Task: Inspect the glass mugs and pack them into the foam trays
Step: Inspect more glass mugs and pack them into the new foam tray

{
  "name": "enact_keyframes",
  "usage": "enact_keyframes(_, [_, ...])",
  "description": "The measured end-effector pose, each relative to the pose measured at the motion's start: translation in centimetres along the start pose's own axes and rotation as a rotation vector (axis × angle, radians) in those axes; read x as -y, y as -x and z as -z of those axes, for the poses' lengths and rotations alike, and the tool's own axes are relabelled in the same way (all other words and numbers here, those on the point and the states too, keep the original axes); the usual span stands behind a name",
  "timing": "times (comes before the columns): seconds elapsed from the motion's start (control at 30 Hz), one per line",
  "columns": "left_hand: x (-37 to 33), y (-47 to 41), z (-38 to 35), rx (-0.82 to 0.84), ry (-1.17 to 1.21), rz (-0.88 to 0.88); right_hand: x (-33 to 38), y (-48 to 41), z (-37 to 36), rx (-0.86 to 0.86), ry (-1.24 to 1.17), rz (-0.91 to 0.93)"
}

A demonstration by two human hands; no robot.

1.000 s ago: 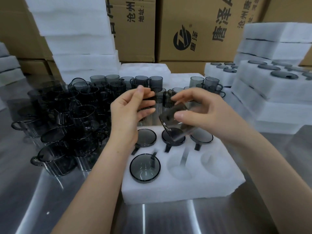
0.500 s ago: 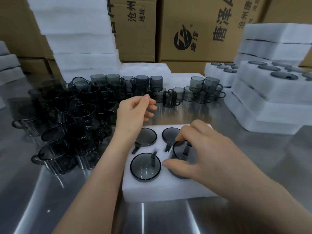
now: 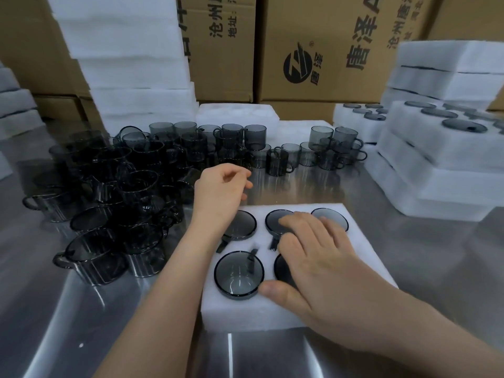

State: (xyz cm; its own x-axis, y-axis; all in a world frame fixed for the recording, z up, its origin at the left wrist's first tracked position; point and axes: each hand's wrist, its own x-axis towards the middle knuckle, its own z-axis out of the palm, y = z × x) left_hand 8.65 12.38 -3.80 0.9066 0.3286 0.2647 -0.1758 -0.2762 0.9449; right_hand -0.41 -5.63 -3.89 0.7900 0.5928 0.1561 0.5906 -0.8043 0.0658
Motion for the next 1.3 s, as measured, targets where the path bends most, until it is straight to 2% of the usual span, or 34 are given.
enact_keyframes(0.13, [-0.1,0.1,-0.1,0.005,-0.055,0.067,-0.3,-0.6,1.0,0.1,0.018,0.054])
enact_keyframes(0.2, [-0.2,0.1,-0.1,0.008,-0.074,0.088,-0.8,-2.0,2.3,0.122,-0.122,0.025])
enact_keyframes(0.3, [-0.1,0.0,-0.1,0.023,-0.104,0.103,-2.7,-6.2,4.0,-0.117,-0.47,-0.07])
enact_keyframes(0.37, [-0.1,0.0,0.0,0.033,-0.117,0.104,-5.0,-10.4,3.9,-0.185,-0.453,-0.181])
enact_keyframes(0.43, [-0.1,0.0,0.0,0.041,-0.124,0.105,-7.6,-14.7,2.5,-0.09,-0.357,-0.274])
enact_keyframes(0.53, [-0.1,0.1,0.0,0.054,-0.134,0.109,-10.7,-19.2,-0.4,0.093,-0.343,-0.331])
enact_keyframes(0.67, [0.0,0.0,0.0,0.058,-0.14,0.101,-13.0,-21.4,-2.7,0.175,-0.301,-0.378])
enact_keyframes(0.8, [0.2,-0.1,0.0,0.067,-0.166,0.089,-13.5,-21.6,-3.5,0.02,-0.229,-0.405])
enact_keyframes(1.0, [0.1,-0.1,-0.1,0.069,-0.197,0.073,-12.2,-18.9,-1.8,-0.143,-0.367,-0.338])
enact_keyframes(1.13, [-0.1,0.2,-0.2,0.083,-0.253,-0.106,-9.8,-15.6,0.2,-0.297,-0.638,-0.317])
enact_keyframes(1.3, [-0.5,0.8,-0.4,0.217,-0.264,-0.307,-6.0,-11.7,1.7,-0.364,-1.051,-0.262])
